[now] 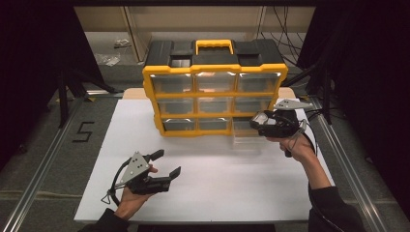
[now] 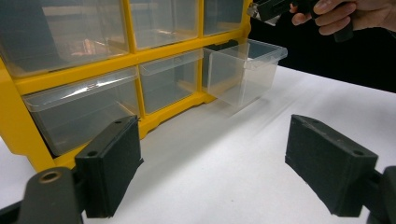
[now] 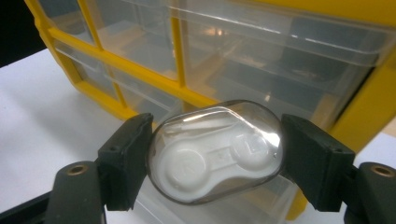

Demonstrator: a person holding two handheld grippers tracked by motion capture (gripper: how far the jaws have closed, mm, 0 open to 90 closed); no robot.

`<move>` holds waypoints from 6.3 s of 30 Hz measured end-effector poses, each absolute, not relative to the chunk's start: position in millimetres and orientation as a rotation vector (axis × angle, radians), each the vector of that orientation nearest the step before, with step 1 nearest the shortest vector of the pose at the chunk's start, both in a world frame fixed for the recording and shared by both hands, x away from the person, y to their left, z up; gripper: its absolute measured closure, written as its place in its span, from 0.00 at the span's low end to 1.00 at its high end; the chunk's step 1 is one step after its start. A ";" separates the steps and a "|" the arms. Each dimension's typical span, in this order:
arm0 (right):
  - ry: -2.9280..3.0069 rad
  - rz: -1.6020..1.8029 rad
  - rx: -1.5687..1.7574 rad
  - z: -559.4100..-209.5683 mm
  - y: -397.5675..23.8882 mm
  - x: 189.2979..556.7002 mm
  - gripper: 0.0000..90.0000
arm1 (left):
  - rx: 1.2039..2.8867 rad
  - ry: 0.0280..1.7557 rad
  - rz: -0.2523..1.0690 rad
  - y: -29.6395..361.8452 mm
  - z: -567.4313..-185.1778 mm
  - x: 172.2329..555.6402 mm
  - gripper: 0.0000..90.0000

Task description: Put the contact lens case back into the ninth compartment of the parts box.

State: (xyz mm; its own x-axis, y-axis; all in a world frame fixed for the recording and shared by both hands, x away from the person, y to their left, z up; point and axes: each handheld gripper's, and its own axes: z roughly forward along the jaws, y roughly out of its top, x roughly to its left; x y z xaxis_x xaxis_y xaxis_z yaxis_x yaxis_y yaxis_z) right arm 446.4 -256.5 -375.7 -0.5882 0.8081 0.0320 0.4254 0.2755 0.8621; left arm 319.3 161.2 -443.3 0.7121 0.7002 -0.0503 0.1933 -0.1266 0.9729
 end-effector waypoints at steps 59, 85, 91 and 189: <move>2.191 1.100 1.170 -404.4 -264.5 453.1 0.31 | 1.676 0.727 0.509 160.9 -443.4 319.3 0.20; 2.216 1.105 1.131 -403.9 -262.2 452.0 0.32 | 1.677 0.726 0.510 160.7 -443.3 319.2 0.20; 2.208 1.116 1.131 -401.5 -262.5 450.9 0.32 | 1.676 0.725 0.512 160.5 -443.4 319.1 0.20; 2.131 1.371 0.915 -405.2 -205.2 376.9 0.23 | 1.676 0.726 0.511 160.7 -443.2 319.1 0.20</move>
State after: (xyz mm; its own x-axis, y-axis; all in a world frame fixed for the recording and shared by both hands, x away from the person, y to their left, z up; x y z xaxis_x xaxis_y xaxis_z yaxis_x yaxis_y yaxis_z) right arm 376.9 -205.2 -405.2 -0.6820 0.7312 -0.0138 0.2907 0.2884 0.9123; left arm 319.1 160.7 -443.2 0.7105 0.7020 -0.0485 0.1914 -0.1264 0.9733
